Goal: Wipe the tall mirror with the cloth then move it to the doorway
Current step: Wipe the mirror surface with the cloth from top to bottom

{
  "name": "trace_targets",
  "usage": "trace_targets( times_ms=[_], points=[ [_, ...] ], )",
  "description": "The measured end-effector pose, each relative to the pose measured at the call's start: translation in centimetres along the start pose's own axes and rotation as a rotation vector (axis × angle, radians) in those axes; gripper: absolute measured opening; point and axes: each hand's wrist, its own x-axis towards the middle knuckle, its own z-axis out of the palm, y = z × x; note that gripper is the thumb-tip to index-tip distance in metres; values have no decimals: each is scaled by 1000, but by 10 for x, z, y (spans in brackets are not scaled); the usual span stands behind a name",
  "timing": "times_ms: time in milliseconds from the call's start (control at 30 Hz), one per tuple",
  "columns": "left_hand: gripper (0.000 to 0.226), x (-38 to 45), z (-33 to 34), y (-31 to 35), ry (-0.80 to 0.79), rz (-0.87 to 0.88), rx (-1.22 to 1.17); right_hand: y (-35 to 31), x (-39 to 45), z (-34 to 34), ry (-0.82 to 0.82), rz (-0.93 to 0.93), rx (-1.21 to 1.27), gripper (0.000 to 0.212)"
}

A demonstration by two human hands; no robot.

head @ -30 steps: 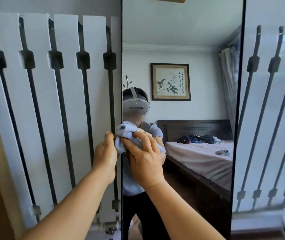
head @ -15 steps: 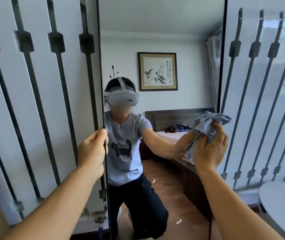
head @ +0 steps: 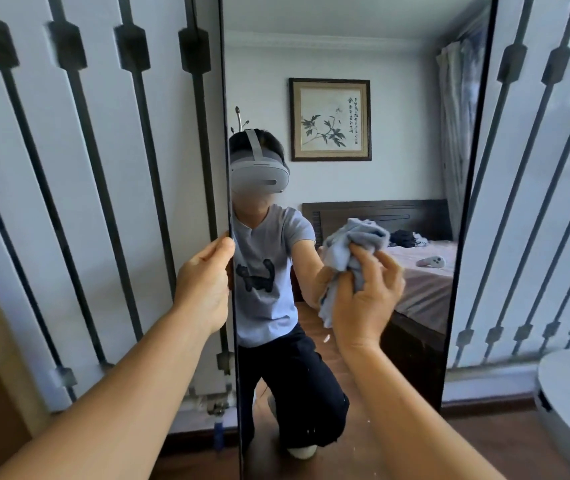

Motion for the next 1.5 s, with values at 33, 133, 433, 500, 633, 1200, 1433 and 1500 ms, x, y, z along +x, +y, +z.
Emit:
trace_targets(
  times_ms=[33,133,433,500,633,1200,1433,1500],
  points=[
    [36,-1,-1,-1,0,-4,-9,-6,-11,7,-26,-54,10,26],
    [37,-4,-7,-8,20,-36,24,-26,-45,23,-165,-207,27,29],
    [38,-9,-16,-23,93,-85,170,-43,-79,46,-312,-433,49,39],
    [38,-9,-16,-24,121,-76,186,-40,-75,40,-349,-483,46,37],
    [41,-7,-15,-29,94,-37,220,-22,-52,21,-270,-439,-14,30],
    [22,-25,-25,-44,4,-6,264,84,20,-82,98,282,-286,33],
    [23,-25,-35,-58,-39,-10,294,62,-27,-46,43,234,-39,33],
    [23,-22,-37,-60,-45,-24,310,51,-50,-30,-22,206,1,33]
  ],
)
